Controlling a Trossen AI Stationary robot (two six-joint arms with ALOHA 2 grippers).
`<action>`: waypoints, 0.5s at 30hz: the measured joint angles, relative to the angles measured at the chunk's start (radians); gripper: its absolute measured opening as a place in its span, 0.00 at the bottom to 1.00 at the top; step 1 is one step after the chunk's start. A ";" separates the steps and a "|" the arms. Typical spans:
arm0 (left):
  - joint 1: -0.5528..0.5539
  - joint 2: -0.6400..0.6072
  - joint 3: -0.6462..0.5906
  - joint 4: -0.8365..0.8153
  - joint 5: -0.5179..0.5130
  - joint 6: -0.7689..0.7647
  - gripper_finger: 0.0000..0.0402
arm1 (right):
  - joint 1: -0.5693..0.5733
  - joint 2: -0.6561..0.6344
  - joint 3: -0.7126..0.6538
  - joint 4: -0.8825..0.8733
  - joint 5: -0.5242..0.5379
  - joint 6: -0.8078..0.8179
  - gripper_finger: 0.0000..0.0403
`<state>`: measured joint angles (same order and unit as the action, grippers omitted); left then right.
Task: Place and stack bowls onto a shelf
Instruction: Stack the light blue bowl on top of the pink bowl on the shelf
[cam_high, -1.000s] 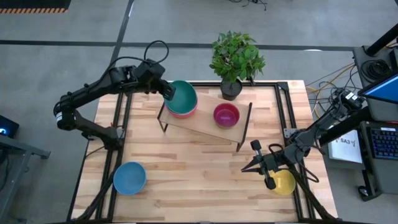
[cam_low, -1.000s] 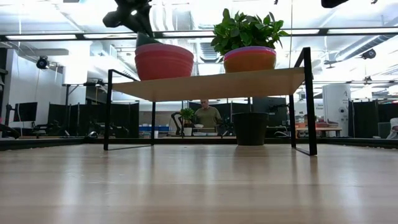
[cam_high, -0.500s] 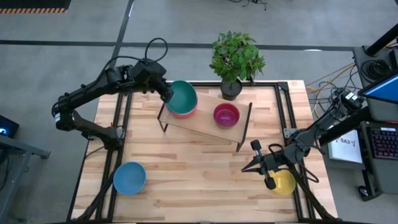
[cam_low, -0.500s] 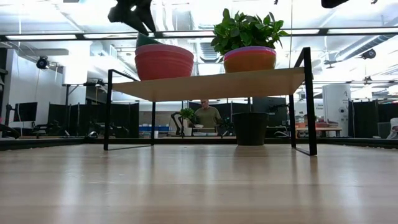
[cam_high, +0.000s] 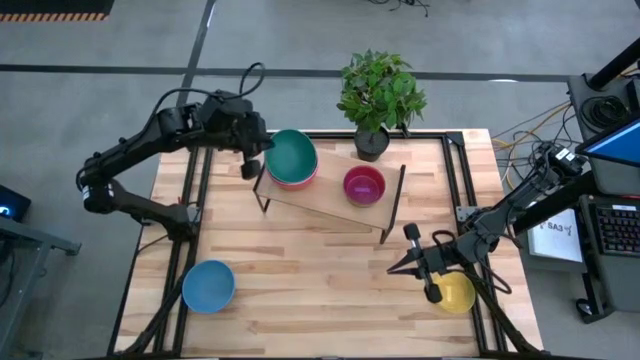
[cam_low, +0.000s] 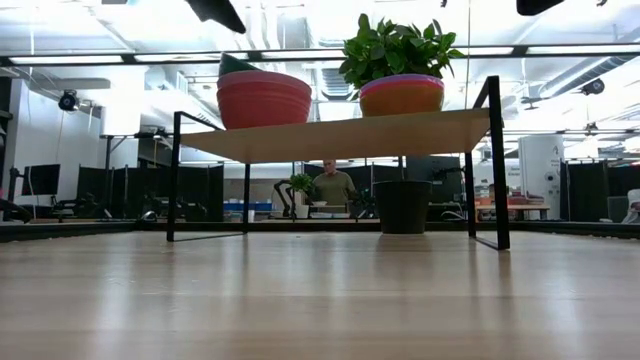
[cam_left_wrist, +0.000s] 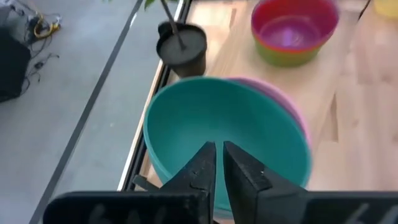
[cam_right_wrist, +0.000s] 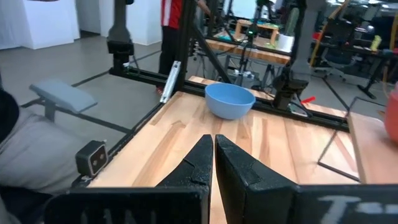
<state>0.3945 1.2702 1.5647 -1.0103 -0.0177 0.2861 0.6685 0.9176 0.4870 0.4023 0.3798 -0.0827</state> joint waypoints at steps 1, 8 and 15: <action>0.006 0.002 -0.009 0.000 0.000 0.005 0.03 | 0.000 0.000 0.000 0.000 0.008 0.005 0.02; 0.051 0.002 -0.089 0.028 -0.002 -0.008 0.00 | 0.000 0.000 0.000 -0.001 0.012 0.012 0.02; 0.064 -0.004 -0.141 0.049 -0.002 -0.053 0.00 | 0.000 0.000 0.000 -0.002 0.012 0.012 0.02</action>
<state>0.4587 1.2667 1.4240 -0.9614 -0.0193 0.2329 0.6685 0.9176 0.4870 0.4004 0.3917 -0.0708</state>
